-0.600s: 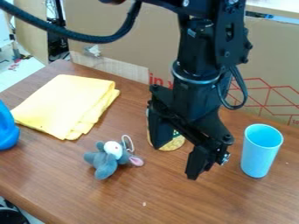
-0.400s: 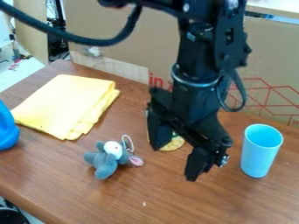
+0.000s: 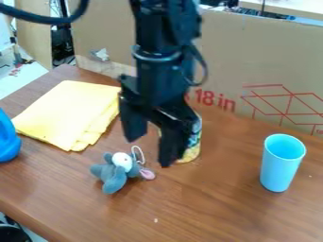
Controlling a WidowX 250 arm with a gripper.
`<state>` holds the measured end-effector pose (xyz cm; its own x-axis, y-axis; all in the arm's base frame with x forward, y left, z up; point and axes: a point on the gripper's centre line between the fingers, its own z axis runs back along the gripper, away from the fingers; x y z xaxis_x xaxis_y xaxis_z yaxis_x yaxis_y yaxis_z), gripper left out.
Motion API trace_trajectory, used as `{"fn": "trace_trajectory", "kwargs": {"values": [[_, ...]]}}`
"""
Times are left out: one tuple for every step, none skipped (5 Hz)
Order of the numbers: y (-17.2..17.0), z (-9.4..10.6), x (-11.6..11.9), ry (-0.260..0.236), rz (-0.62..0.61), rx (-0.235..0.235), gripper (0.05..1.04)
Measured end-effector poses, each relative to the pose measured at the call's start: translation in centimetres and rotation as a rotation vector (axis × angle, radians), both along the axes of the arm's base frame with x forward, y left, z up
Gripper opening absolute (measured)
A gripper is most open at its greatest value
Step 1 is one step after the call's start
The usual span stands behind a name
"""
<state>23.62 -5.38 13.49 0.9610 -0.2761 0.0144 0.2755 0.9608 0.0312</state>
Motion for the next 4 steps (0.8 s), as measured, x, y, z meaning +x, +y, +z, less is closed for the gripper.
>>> {"fn": "trace_trajectory", "kwargs": {"values": [[1.7, -0.3, 0.3, 0.000, 0.013, 0.001, 1.001], [3.3, -1.6, 0.8, 0.037, -0.002, 0.088, 1.001], [4.8, -1.9, 1.4, 0.023, 0.009, 0.086, 1.001], [5.6, -3.1, 1.9, 0.040, 0.014, 0.086, 1.001]]}}
